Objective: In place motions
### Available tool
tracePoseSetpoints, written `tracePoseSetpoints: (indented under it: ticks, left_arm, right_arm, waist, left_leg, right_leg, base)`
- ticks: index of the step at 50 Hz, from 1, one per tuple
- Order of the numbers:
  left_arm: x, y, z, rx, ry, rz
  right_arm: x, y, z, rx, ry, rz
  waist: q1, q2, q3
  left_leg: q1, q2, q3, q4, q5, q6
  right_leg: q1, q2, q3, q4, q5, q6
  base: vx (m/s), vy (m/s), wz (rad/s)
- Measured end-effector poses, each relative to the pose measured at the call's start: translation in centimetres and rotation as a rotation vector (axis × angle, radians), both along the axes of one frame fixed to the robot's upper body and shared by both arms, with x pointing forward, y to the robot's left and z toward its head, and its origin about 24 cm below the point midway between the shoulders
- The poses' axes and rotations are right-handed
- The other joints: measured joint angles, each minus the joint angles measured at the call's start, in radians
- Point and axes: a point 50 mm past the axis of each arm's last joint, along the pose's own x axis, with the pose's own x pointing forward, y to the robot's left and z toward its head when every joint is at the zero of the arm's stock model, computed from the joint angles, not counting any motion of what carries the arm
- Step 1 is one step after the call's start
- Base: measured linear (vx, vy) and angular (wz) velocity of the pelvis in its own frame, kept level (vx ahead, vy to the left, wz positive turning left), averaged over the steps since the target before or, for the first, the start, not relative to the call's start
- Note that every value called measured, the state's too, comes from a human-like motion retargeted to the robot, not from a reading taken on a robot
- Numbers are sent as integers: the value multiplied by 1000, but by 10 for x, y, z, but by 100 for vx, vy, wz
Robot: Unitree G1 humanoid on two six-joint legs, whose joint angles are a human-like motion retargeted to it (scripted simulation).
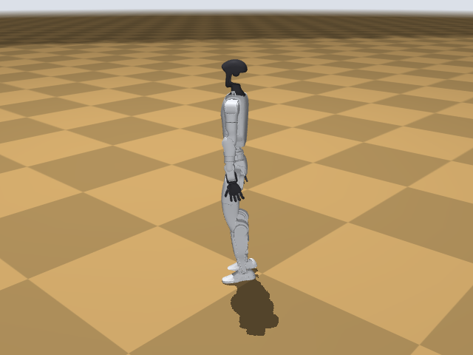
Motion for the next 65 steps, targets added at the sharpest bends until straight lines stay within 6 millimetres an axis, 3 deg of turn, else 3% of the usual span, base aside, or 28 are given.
tracePoseSetpoints:
  ticks: [65]
  left_arm:
    - [0,2,0,1,6,-17]
  right_arm:
    - [-2,-5,1,-3,-3,-39]
  waist:
    - [13,-2,-1]
  left_leg:
    - [-20,5,-9,16,14,-35]
  right_leg:
    - [-3,-7,-21,2,8,18]
  base:
    - [0,0,0]
